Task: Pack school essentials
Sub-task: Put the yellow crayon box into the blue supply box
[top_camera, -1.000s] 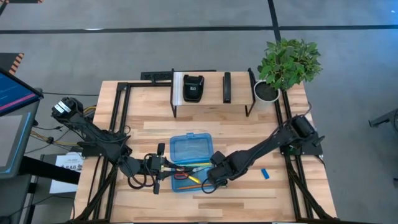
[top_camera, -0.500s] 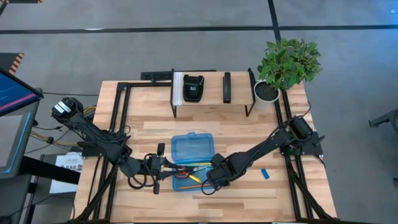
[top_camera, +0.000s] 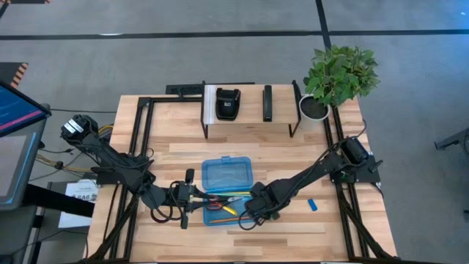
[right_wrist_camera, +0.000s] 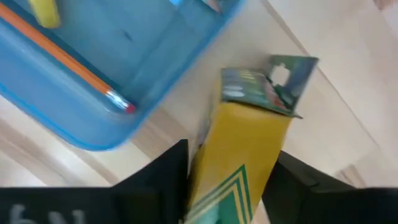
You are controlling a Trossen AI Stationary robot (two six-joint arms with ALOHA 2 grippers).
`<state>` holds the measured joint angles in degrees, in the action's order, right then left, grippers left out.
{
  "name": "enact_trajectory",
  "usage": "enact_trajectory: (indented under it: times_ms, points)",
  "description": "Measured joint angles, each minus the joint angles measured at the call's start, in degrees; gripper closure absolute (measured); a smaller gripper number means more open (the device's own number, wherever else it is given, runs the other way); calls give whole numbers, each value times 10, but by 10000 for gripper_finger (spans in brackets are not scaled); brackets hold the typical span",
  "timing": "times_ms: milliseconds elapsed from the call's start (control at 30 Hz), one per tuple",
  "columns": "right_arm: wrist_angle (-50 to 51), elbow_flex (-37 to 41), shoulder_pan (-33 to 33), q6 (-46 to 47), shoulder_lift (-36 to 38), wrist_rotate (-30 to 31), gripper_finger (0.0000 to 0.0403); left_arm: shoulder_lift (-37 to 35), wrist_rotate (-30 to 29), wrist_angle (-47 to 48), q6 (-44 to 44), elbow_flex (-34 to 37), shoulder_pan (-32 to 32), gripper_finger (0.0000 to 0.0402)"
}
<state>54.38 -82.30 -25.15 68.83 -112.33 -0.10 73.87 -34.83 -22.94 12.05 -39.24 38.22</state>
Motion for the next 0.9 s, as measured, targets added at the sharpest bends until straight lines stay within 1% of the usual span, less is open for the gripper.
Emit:
enact_trajectory:
  times_ms: [233,333,433,500,567,633,733,800,900]
  points:
    - [66,0,0,-18,9,-3,317,0,0,0,0,0,0,349]
    - [76,1,0,-26,25,-3,342,0,0,0,-1,0,0,349]
    - [80,0,0,-26,53,1,348,0,0,0,5,0,0,349]
    - [80,0,0,-25,73,13,344,2,0,-2,6,0,0,349]
    - [69,1,0,-44,97,28,338,3,0,-2,6,0,0,349]
    - [43,1,0,-82,122,46,336,3,0,-6,6,0,0,349]
    - [-36,0,5,-141,151,61,335,3,0,-6,2,0,0,349]
    - [-97,0,13,-184,160,52,334,3,0,-6,1,0,0,349]
    - [-181,-1,33,-263,157,-8,334,3,0,-6,0,0,0,349]
